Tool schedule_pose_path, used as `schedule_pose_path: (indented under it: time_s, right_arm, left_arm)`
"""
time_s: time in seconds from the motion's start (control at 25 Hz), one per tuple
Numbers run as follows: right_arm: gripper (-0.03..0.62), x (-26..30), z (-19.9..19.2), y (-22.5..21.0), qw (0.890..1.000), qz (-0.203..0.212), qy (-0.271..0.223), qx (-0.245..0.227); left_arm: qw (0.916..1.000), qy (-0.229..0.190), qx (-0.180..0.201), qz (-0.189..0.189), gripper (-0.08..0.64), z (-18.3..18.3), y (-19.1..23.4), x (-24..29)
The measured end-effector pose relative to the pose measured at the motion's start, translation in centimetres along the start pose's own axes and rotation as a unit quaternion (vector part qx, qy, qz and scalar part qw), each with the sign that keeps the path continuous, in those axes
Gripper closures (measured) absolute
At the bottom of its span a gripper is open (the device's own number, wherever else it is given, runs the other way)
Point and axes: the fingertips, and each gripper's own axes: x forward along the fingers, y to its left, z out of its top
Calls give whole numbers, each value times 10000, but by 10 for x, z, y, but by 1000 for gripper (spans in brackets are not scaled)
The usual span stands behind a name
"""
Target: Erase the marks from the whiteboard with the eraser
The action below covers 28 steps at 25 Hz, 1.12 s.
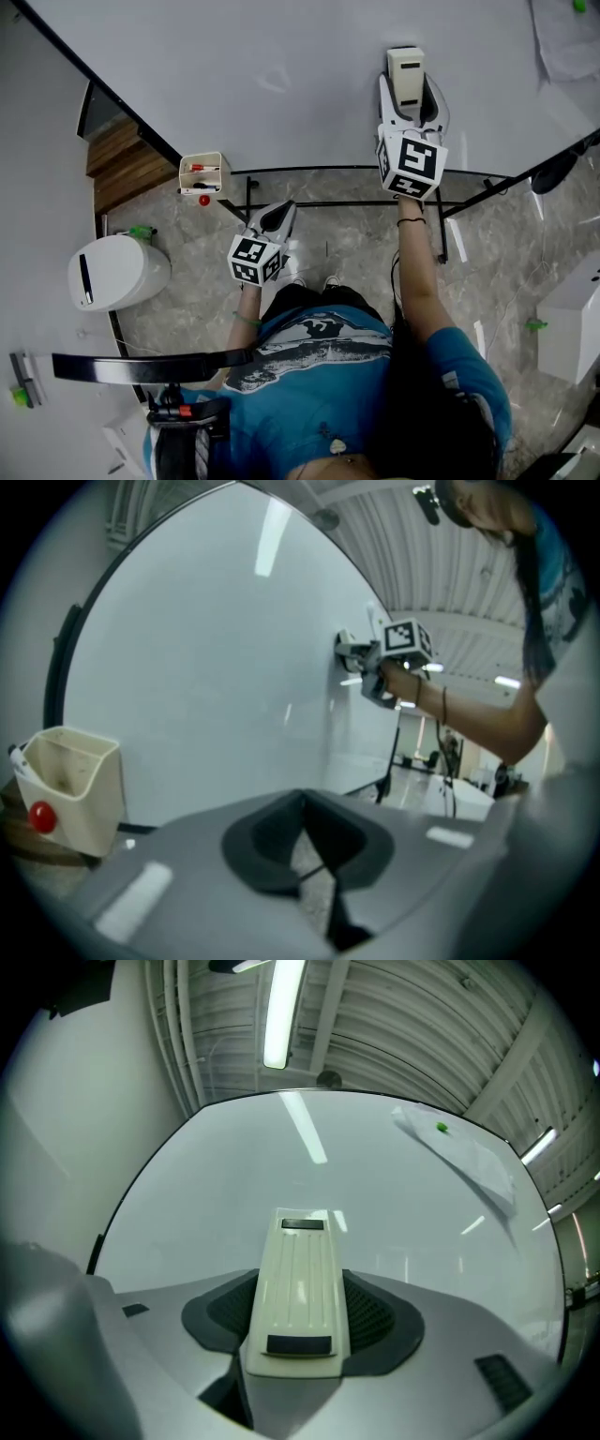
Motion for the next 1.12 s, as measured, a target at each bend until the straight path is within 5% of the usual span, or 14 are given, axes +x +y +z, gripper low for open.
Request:
schedule_pose_path:
  time_s: [0.2, 0.52, 0.8, 1.12]
  right_arm:
    - [328, 7, -3, 77, 9964, 469, -48, -699]
    - [328, 0, 1, 158, 9898, 1216, 100, -730]
    - [328, -5, -1, 171, 9895, 1417, 111, -271]
    - [328, -53, -39, 188, 9825, 1749, 622, 139]
  left_arm:
    - [9999, -9, -51, 146, 555, -5, 7, -10]
    - [9984, -123, -124, 547, 555, -1, 17, -47]
    - [9967, -124, -218, 776, 555, -8, 39, -70]
    - [9991, -51, -237, 350, 555, -17, 36, -59]
